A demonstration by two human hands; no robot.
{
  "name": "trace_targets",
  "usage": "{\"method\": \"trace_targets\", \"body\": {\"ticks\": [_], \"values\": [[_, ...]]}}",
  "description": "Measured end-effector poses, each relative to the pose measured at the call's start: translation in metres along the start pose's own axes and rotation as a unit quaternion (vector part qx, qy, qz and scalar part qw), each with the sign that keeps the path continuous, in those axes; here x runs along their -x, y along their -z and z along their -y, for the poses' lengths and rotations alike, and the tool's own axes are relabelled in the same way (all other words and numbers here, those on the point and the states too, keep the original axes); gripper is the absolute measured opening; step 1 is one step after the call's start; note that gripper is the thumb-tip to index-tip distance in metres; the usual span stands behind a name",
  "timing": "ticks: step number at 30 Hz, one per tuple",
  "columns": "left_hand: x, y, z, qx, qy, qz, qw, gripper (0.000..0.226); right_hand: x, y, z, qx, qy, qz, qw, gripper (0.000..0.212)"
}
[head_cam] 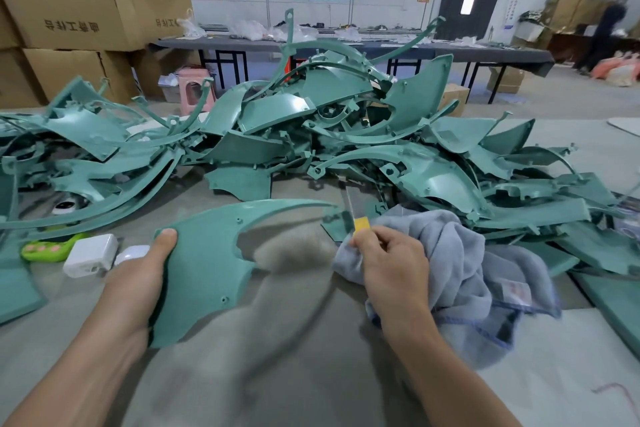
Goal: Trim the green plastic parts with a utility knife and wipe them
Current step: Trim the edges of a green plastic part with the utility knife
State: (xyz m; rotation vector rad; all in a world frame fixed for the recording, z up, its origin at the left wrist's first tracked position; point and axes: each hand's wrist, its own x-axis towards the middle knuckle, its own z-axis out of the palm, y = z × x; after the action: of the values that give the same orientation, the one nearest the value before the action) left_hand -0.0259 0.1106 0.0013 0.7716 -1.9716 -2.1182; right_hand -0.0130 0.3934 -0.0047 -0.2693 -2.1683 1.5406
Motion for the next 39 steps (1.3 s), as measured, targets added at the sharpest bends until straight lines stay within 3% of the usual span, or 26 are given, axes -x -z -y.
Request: {"method": "trace_targets", "body": {"ticks": [4, 8, 10, 15, 20, 24, 27, 29, 31, 34, 37, 39], "values": [[0.008, -0.006, 0.004, -0.016, 0.057, 0.062, 0.996, 0.046, 0.013, -0.004, 0.006, -0.089, 0.051, 0.092, 0.991, 0.026], [0.014, -0.01, 0.006, 0.0, 0.115, 0.15, 0.982, 0.036, 0.027, -0.007, 0.008, -0.006, 0.17, 0.195, 0.966, 0.035], [0.017, -0.015, 0.006, 0.03, 0.139, 0.181, 0.973, 0.025, 0.032, -0.009, 0.009, 0.039, 0.201, 0.211, 0.956, 0.038], [0.025, -0.024, 0.009, 0.018, 0.165, 0.223, 0.961, 0.024, 0.033, -0.014, 0.012, 0.094, 0.273, 0.133, 0.948, 0.035], [0.027, -0.026, 0.015, 0.06, 0.2, 0.297, 0.932, 0.028, 0.029, -0.015, 0.009, 0.124, 0.298, 0.051, 0.945, 0.016], [0.029, -0.026, 0.012, 0.119, 0.234, 0.318, 0.911, 0.03, 0.011, -0.002, 0.008, 0.044, 0.148, -0.087, 0.984, 0.032], [0.026, -0.026, 0.012, 0.109, 0.227, 0.294, 0.922, 0.03, 0.004, 0.012, 0.011, 0.063, 0.139, -0.158, 0.975, 0.03], [0.025, -0.026, 0.012, 0.104, 0.222, 0.285, 0.927, 0.03, 0.012, 0.011, 0.012, 0.049, 0.185, -0.13, 0.973, 0.024], [0.024, -0.026, 0.014, 0.096, 0.213, 0.273, 0.933, 0.031, 0.022, 0.003, 0.013, 0.045, 0.241, -0.045, 0.968, 0.014], [0.022, -0.028, 0.017, 0.056, 0.182, 0.259, 0.947, 0.032, 0.025, -0.008, 0.012, 0.117, 0.304, 0.019, 0.945, 0.022], [0.017, -0.028, 0.024, -0.025, 0.125, 0.243, 0.962, 0.025, 0.019, -0.008, 0.014, 0.084, 0.21, 0.01, 0.974, 0.017], [0.012, -0.025, 0.028, -0.081, 0.07, 0.229, 0.968, 0.019, 0.009, 0.001, 0.012, 0.042, 0.148, -0.066, 0.986, 0.03]]}}
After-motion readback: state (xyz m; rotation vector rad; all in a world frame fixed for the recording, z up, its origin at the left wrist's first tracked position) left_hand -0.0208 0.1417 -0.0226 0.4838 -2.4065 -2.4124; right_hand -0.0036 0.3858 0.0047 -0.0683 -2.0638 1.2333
